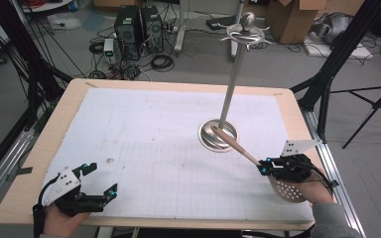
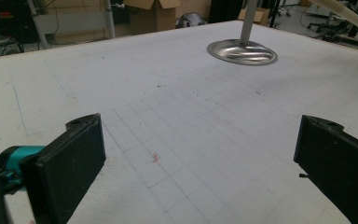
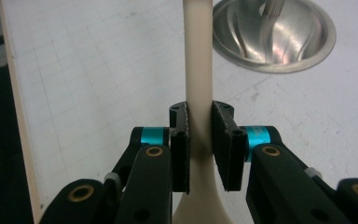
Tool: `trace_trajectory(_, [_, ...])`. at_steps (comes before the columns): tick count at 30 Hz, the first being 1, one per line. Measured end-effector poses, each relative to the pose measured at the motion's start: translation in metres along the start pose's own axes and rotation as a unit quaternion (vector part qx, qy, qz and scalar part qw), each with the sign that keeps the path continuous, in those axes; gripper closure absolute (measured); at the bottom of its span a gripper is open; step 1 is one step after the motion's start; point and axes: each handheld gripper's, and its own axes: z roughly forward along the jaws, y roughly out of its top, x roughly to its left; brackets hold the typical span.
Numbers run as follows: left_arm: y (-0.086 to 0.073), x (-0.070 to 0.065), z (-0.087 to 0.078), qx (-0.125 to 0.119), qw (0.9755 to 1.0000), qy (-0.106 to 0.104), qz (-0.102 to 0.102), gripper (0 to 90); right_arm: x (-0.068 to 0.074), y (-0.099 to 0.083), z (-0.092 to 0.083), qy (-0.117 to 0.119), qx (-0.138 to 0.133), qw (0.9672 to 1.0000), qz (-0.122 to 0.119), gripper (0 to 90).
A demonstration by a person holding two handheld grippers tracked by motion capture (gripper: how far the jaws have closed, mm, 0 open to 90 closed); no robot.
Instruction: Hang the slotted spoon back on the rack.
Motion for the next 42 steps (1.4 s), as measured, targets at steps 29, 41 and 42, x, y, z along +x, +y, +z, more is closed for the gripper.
trace_trajectory(29, [0.003,0.001,-0.004,-0.011,0.9999,-0.003,-0.008,2.3,-0.004,0.020,-0.047,-0.021,-0.083,0.9963,-0.006,78.1])
trace_trajectory(41, [0.002,0.002,-0.004,-0.005,0.9999,-0.005,-0.016,2.3,-0.007,0.028,-0.070,-0.044,-0.123,0.9913,0.006,78.1])
trace_trajectory(42, [0.002,0.002,-0.004,-0.005,0.9999,-0.005,-0.016,2.4,-0.008,0.029,-0.072,-0.045,-0.124,0.9912,0.006,78.1])
